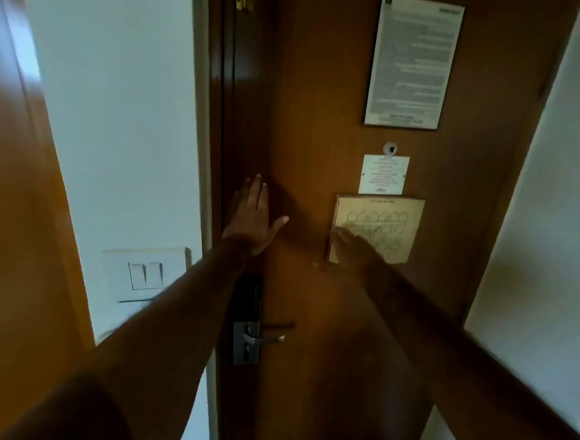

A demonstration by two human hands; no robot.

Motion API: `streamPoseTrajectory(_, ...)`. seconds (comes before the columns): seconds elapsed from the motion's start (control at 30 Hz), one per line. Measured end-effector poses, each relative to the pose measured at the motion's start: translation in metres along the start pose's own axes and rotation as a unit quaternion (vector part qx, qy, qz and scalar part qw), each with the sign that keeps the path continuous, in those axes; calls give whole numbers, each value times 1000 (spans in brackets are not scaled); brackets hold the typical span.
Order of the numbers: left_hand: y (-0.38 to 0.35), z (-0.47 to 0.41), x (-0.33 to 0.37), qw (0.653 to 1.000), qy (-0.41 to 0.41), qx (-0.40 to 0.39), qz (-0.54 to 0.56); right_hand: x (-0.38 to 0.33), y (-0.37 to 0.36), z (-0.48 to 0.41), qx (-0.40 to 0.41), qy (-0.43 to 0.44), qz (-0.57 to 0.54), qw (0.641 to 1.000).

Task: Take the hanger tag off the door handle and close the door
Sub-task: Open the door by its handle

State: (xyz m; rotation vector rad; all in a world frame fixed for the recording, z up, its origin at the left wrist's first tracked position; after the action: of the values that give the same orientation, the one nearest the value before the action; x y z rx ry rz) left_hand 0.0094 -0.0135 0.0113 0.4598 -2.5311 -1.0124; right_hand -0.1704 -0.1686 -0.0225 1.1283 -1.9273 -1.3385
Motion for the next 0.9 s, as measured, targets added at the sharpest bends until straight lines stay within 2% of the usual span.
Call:
streamPoseTrajectory(0.2,-66,0,-27,997,4,14,-75,-22,-125,31,-81,31,-73,994)
streamPoseTrajectory(0.43,-138,-1,-58,969,-63,156,-181,-49,-250,54,-137,83,-104,982)
streamPoseTrajectory(0.57,-159,-6,-68,946,-75,215,-228,-59,-296,69,-113,93,-121,982)
streamPoseTrajectory(0.7,-174,-8,-78,927,-84,265,-251,-63,-333,79,-50,47,-178,982)
streamPoseTrajectory(0.9,-178,-11,-79,919,-83,286,-258,-76,-354,87,-54,-21,-239,969)
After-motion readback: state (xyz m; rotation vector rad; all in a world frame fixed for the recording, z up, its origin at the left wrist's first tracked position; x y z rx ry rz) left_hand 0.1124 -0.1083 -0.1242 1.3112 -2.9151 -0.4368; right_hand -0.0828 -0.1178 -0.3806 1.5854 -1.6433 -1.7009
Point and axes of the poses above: each hand's wrist, its own z-axis away from the middle knuckle, its own y-axis out of the back of the hand, x = y × z, the point moved 2 cm from there along -z, towards the middle knuckle, and after that the axes turned 8 degrees about x, right-handed, at the moved point
